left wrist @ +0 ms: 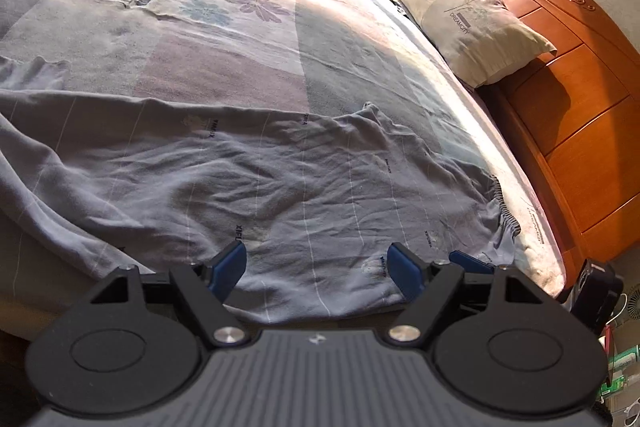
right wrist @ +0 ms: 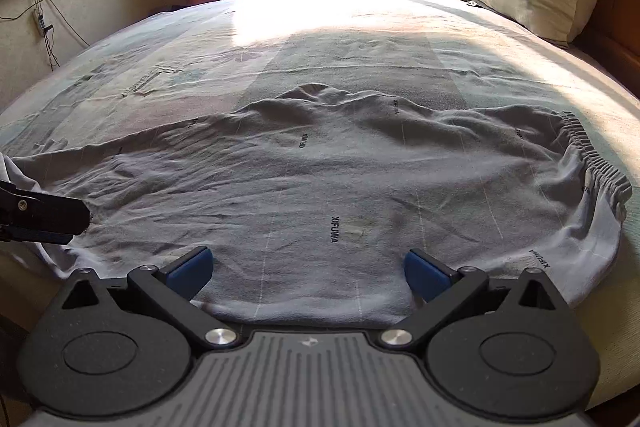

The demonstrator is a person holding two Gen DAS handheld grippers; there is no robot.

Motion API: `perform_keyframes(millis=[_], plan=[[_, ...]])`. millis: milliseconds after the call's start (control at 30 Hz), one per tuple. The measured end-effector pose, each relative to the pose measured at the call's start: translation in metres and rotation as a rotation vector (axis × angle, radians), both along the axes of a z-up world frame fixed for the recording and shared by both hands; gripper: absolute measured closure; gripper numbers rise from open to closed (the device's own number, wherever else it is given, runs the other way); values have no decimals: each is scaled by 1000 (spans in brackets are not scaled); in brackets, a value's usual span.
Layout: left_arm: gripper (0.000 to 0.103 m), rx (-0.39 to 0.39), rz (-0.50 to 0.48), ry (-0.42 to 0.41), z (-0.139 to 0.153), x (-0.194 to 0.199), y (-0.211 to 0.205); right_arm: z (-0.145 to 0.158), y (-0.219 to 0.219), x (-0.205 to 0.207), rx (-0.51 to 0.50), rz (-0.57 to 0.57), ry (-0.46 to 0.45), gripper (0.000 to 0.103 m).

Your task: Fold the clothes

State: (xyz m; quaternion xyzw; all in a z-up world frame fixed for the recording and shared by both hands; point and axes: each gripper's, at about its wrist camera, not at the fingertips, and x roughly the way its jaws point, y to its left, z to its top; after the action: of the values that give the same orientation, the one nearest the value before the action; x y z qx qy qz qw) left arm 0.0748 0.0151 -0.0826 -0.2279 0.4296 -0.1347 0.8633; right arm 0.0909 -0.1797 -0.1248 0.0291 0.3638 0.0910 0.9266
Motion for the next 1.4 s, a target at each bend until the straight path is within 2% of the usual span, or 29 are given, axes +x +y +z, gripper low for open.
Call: perform_keyframes(millis=[167,333,433,533,600,733,833,933,967,1033,1067,1100,1167,1267,1400], plan=[[23,-25,43,-100,43,-9,71,-3,15,1,-93,-10,0,0],[22,-12,198,-147,59,-11,163,-4,17,2,-90,-40,-6,0],[23,-41,264,-99,45,7,214,-5,20,4,-96,-65,-12,0],[24,-121,256,-37,20,31,239,-7,22,5,-99,-86,-22,0],[25,-140,237,-14,5,45,244,-7,23,5,-99,-91,-24,0],[28,-94,229,47,-20,72,250,-7,23,6,-99,-93,-24,0],[30,-121,184,72,-37,87,250,-7,23,8,-99,-97,-25,0],[30,-143,85,50,-39,94,245,-8,23,9,-97,-101,-29,0],[33,-150,52,42,-39,96,243,-8,23,9,-97,-102,-31,0],[42,-114,12,26,-42,100,241,-9,24,10,-96,-105,-35,0],[54,-97,14,21,-42,100,242,-9,24,11,-95,-107,-37,0],[71,-80,27,28,-43,101,243,-9,24,11,-95,-108,-39,0],[91,-15,30,24,-39,96,240,-9,24,11,-96,-109,-40,0],[96,93,2,-20,-26,85,229,-9,25,10,-97,-110,-41,0],[97,122,26,-120,7,69,228,-9,25,10,-97,-111,-42,0]])
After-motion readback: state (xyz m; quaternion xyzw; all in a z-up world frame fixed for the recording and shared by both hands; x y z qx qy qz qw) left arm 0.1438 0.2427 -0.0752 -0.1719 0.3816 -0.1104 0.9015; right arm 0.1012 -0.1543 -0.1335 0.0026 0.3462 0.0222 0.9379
